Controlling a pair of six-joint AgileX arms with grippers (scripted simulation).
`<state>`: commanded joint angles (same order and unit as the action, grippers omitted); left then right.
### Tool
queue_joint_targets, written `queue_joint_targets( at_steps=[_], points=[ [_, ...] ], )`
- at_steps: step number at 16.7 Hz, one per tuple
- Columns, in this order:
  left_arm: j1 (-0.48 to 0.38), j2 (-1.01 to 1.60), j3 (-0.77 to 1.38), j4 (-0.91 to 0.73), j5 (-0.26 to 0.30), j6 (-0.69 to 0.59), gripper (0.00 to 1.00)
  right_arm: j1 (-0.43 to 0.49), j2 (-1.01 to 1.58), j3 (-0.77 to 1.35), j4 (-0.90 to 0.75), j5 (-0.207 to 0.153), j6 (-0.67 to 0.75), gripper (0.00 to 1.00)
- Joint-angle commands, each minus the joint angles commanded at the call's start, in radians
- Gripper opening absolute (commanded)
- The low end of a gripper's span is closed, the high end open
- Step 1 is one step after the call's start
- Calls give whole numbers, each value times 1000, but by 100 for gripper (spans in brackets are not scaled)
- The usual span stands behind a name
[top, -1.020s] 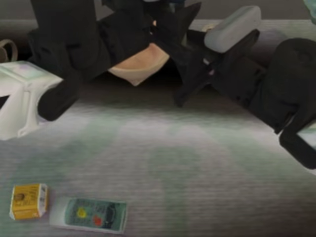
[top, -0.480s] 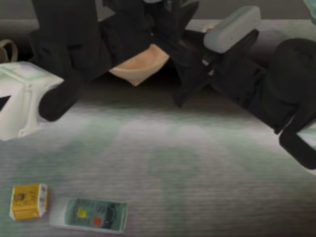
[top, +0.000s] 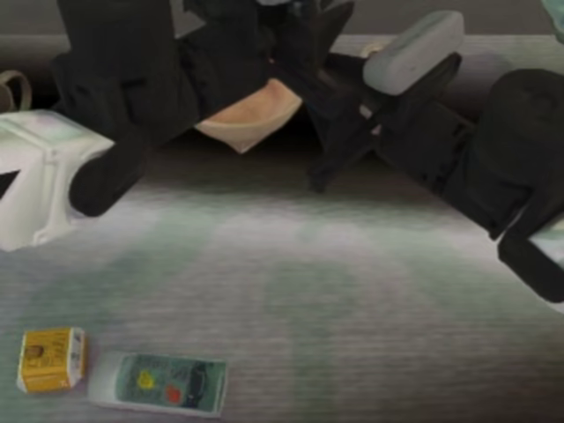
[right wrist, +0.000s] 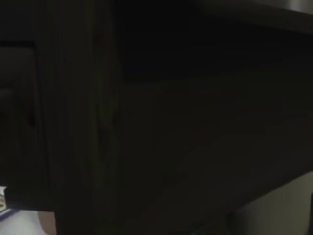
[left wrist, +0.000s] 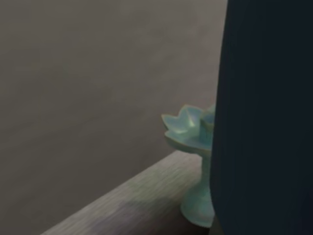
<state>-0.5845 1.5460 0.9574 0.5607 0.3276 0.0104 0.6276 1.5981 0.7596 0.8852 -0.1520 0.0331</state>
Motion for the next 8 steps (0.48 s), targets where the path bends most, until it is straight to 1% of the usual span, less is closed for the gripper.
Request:
queue_joint_targets(
  at_steps=[7,8],
  points=[
    [0,0,0,0,0,0,0,0,0,0,0,0,0,98],
    [0,0,0,0,0,0,0,0,0,0,0,0,0,100]
  ],
)
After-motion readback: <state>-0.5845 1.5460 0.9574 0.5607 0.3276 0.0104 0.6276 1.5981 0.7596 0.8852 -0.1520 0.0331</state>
